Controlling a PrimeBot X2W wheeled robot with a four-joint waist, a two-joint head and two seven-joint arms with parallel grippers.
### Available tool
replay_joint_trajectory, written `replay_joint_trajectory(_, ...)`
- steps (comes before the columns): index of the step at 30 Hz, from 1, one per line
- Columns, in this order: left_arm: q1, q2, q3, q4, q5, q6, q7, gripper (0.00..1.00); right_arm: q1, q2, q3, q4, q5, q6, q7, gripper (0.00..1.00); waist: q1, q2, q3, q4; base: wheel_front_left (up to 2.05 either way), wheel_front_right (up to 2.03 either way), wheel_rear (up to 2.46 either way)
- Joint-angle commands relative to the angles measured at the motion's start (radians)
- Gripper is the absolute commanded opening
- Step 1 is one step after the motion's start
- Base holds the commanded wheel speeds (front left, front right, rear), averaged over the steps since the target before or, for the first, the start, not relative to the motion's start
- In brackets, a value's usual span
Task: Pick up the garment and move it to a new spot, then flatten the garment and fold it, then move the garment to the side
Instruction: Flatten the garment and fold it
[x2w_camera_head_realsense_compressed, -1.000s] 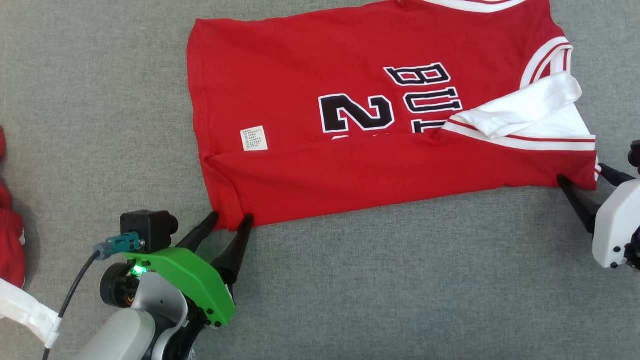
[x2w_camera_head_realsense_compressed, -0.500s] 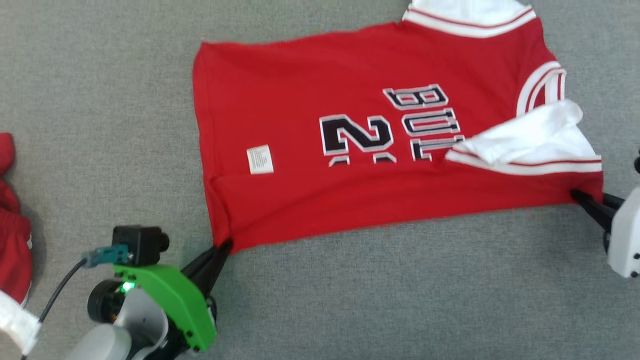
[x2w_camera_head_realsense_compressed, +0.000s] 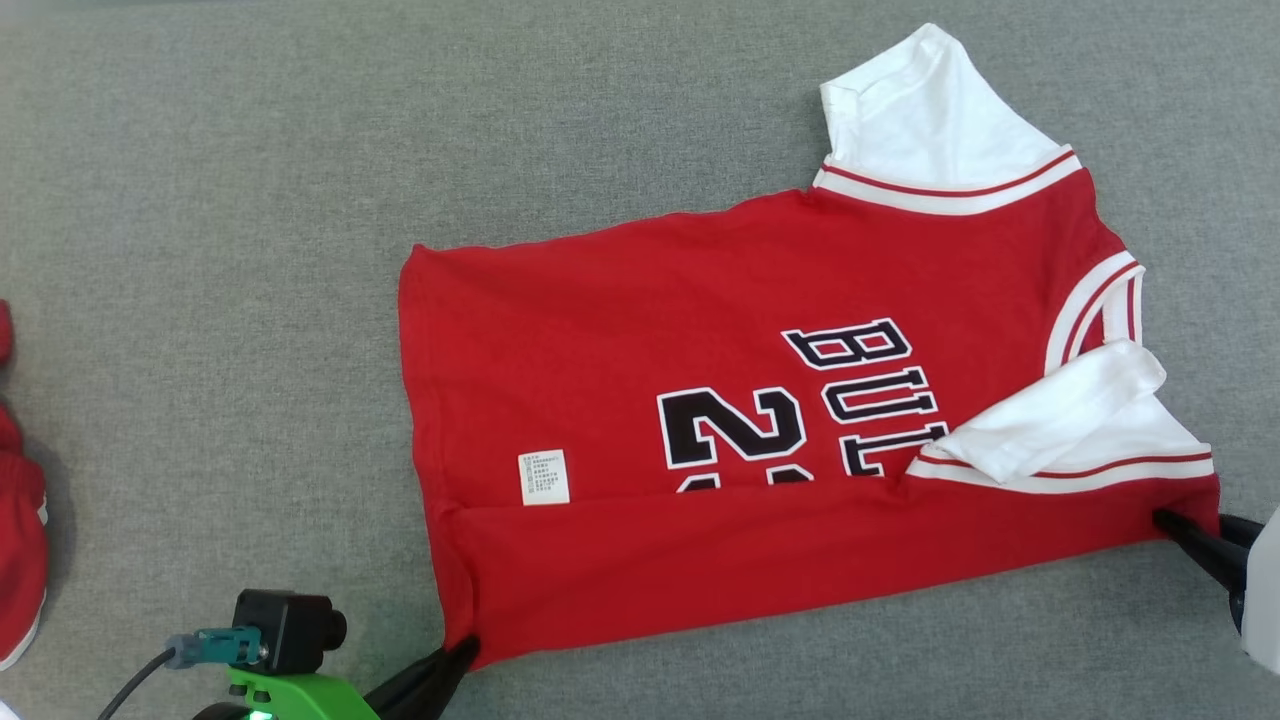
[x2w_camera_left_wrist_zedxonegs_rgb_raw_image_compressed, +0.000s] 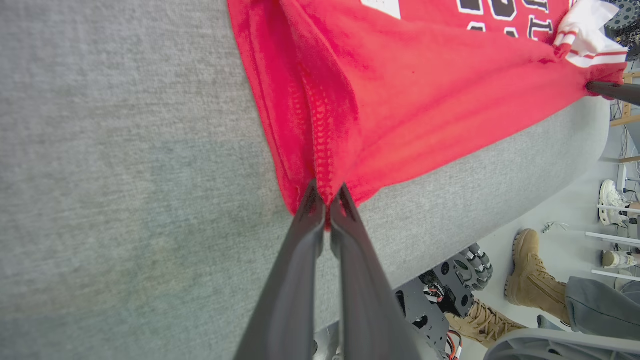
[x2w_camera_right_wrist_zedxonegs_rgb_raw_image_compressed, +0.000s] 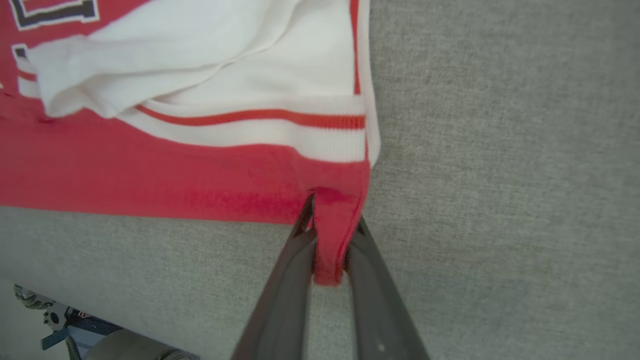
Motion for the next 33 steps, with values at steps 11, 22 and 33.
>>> replay_joint_trajectory(11, -0.140, 0.088, 0.144, -0.107, 0.050, 0.054, -0.015, 1.00, -0.317, -0.068, -0.070, -0.233, -0.029, -0.001, 0.093, 1.00, 0.0000, 0.0000, 0.144, 0.024, 0.00, 0.00, 0.00)
replay_joint_trajectory(22, -0.712, -0.171, 0.015, 0.264, 0.155, -0.047, 0.072, 1.00, -0.909, 0.006, 0.229, 0.131, -0.298, -0.001, 0.103, 1.00, 0.0000, 0.0000, 0.296, 0.189, 0.00, 0.00, 0.00)
replay_joint_trajectory(33, -0.863, -0.298, -0.054, 0.486, 0.175, -0.133, 0.060, 1.00, -1.059, 0.067, 0.337, 0.416, -0.362, -0.001, 0.024, 1.00, 0.0000, 0.0000, 0.297, 0.199, 0.00, 0.00, 0.00)
